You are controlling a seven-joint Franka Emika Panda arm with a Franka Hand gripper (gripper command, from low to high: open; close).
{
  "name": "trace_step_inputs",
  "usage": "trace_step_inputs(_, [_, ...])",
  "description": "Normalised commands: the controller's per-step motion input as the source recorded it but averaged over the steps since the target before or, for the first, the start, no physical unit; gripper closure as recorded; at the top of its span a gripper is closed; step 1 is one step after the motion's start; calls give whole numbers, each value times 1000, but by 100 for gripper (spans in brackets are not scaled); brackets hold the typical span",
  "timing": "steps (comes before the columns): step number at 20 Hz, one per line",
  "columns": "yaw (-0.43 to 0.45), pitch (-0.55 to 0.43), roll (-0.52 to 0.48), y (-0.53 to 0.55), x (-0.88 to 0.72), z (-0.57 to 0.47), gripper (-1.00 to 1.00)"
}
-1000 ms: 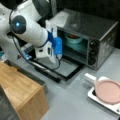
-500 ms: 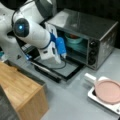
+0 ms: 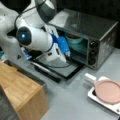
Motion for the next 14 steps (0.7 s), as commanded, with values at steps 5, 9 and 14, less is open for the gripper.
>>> trace_step_inputs(5, [218,16,366,14,124,-153,-100])
trace_step_inputs(9, [193,-25,338,8,89,-171,-100])
trace_step_inputs(14, [224,-98,306,24,28,-188,-100])
